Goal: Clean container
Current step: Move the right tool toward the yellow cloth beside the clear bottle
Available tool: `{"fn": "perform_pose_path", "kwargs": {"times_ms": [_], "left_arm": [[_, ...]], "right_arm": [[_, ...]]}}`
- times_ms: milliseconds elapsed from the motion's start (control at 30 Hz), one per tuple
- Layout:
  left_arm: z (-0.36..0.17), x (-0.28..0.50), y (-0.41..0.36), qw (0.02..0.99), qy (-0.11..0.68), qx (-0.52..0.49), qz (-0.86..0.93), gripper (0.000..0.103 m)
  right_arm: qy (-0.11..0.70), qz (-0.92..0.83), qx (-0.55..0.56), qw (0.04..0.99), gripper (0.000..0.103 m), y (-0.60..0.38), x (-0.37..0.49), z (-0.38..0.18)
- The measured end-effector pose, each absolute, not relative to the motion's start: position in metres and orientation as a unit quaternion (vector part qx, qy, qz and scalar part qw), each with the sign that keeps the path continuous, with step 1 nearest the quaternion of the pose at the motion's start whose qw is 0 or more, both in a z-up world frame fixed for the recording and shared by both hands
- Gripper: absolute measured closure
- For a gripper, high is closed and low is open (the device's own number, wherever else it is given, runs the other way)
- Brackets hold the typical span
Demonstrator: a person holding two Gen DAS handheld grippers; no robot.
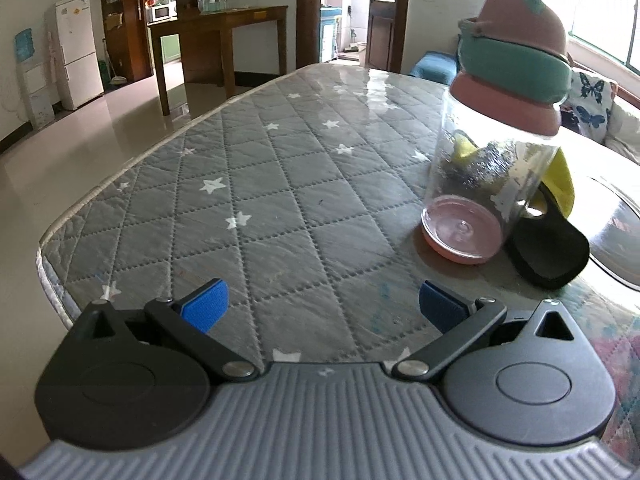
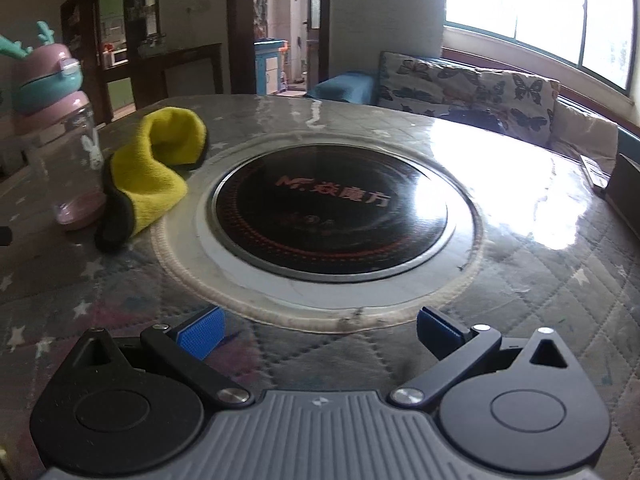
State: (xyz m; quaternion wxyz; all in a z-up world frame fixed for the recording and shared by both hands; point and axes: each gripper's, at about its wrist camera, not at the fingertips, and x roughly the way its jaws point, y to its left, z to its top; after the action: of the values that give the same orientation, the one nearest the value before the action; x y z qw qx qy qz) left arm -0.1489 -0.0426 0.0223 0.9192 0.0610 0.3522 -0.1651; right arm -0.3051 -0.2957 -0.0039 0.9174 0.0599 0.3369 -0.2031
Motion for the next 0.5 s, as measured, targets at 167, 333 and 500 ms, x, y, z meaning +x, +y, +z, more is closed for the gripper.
{"fn": "perform_pose_path", "kwargs": {"times_ms": [167, 333, 500], "left_arm": [[0.021, -0.153, -0.044, 0.917, 0.354, 0.064, -0.172, 0.000], [0.022, -0.155, -0.047, 0.915, 0.356, 0.070, -0.178, 0.000], [0.021, -0.157, -0.052, 0.912, 0.359, 0.076, -0.182, 0.000]], "right_arm": [[0.335, -0.191, 0.061, 0.921, 0.000, -0.288, -0.304, -0.001], [0.335, -0.175, 0.063, 0.924, 0.000, -0.282, -0.301, 0.002], [0.334, -0.161, 0.061, 0.927, 0.000, -0.274, -0.295, 0.003]]}}
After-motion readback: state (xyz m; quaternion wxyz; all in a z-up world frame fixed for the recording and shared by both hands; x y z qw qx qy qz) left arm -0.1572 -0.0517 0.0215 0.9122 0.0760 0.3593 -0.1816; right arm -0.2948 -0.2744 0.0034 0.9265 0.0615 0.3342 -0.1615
